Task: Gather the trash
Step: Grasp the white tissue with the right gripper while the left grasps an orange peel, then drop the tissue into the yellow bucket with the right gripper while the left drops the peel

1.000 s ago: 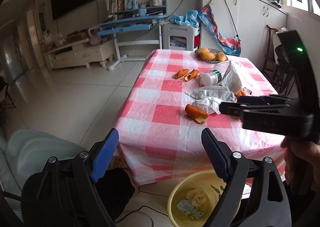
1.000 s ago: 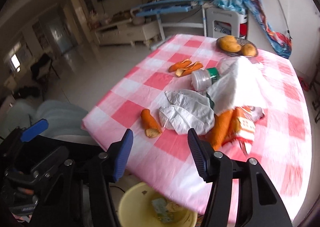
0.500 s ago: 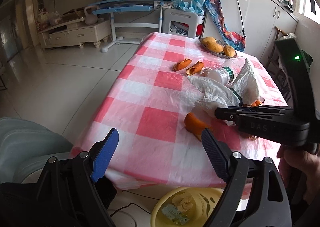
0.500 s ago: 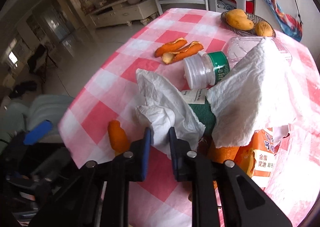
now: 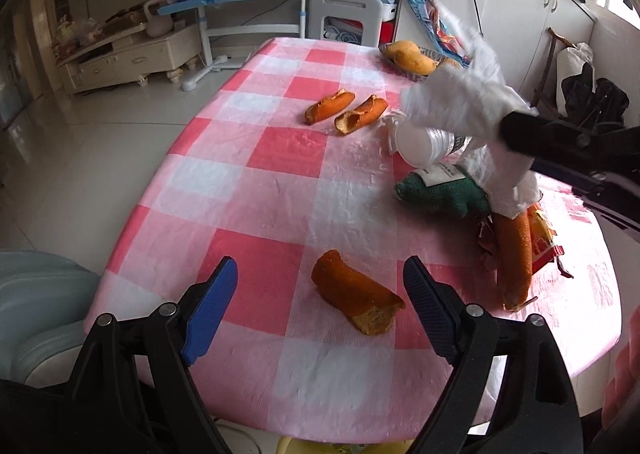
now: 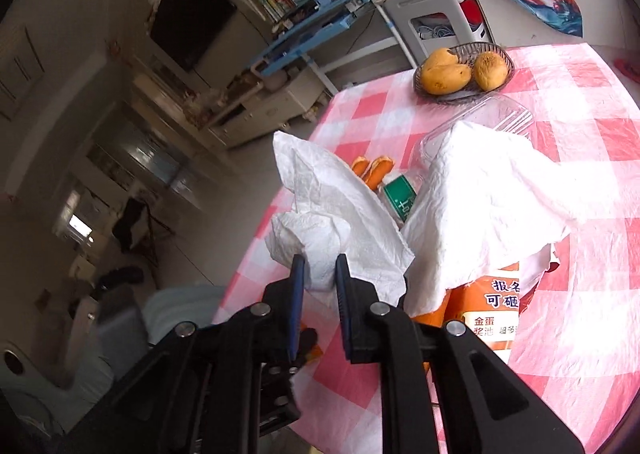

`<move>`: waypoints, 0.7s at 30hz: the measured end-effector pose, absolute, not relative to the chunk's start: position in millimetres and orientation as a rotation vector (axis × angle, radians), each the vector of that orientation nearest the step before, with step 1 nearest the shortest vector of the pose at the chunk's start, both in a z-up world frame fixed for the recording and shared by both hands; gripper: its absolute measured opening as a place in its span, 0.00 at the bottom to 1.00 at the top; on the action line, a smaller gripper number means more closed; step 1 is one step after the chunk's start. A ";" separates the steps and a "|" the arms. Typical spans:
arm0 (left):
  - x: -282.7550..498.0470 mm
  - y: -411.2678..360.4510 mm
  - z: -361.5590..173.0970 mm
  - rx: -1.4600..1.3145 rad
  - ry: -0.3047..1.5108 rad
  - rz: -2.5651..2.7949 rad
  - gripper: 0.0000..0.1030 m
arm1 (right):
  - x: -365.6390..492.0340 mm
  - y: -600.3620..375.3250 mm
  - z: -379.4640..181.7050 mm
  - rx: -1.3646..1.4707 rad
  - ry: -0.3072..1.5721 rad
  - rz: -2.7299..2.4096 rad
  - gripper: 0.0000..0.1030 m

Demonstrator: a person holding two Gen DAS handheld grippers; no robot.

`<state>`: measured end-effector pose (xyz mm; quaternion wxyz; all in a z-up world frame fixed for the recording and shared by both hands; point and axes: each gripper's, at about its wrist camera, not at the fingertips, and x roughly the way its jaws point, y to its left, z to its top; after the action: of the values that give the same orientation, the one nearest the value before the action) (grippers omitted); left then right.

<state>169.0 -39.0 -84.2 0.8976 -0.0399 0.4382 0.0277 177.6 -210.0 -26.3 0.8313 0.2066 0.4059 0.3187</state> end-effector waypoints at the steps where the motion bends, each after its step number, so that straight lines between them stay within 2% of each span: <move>1: 170.3 -37.5 -86.8 -0.092 0.915 0.047 0.59 | 177.1 -209.9 -25.8 0.448 0.856 0.683 0.16; 2: 170.2 -36.5 -86.9 -0.085 0.911 0.048 0.46 | 177.0 -209.0 -25.5 0.448 0.852 0.686 0.16; 3: 169.9 -35.5 -86.8 -0.083 0.910 0.033 0.28 | 176.1 -207.8 -24.7 0.443 0.848 0.688 0.16; 6: 167.2 -26.3 -82.3 -0.126 0.922 -0.018 0.16 | 172.7 -205.5 -22.5 0.437 0.843 0.700 0.16; 15: 130.3 8.1 -53.7 -0.200 0.863 -0.024 0.15 | 144.1 -208.8 -13.9 0.423 0.800 0.714 0.16; 21: 100.6 18.3 -36.3 -0.199 0.831 -0.033 0.15 | 115.7 -202.7 -27.3 0.418 0.829 0.711 0.17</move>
<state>100.6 18.3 -36.3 0.9099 -0.0967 0.4030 -0.0158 115.7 -202.7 -27.3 0.8338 0.1973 0.3915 0.3356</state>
